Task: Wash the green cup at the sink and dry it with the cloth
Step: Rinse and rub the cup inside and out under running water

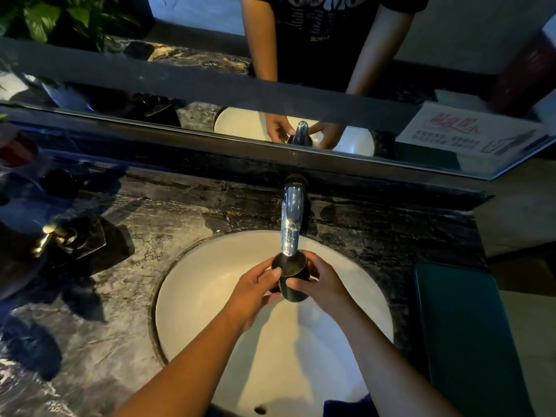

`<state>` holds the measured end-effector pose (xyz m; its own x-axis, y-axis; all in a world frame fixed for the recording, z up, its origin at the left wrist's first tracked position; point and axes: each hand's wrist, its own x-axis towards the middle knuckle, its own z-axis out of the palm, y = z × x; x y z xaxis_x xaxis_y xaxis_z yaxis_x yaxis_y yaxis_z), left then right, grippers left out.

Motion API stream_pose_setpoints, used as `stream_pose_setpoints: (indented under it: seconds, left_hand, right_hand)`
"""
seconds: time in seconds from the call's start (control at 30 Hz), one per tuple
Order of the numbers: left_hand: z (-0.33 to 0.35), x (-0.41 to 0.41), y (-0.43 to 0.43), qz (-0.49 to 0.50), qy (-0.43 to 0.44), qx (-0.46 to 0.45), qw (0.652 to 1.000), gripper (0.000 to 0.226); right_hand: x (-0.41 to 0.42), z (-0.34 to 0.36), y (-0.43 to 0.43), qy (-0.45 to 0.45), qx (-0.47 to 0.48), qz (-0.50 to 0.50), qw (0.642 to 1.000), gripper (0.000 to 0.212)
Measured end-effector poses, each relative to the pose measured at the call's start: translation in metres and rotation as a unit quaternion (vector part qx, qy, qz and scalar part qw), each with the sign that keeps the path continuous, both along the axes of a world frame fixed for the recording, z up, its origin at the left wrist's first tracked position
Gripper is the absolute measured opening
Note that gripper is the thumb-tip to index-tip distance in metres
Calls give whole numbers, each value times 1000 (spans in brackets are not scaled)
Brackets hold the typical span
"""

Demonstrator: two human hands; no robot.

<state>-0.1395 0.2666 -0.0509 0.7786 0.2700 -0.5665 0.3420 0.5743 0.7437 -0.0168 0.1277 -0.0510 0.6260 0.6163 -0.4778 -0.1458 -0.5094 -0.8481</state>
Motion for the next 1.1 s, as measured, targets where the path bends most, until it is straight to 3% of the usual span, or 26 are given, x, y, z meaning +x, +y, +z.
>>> stream_pose_setpoints:
  seconds: [0.2,0.5,0.9,1.1]
  left_hand:
    - [-8,2,-3,21,4,-51,998,25]
    - [-4,0,-5,16,3,-44,999,28]
    - [-3,-2,8,8,-53,91,994,37]
    - [1,10,11,-4,3,86,996,28]
  right_hand:
    - [6,0,2,-26,-13,19,999,47]
    - [6,-2,4,-15,-1,28,999,51]
    - [-10,-14,13,-4,36,-3,999,67]
    - [-11,-18,11,-46,34,-17,998,74]
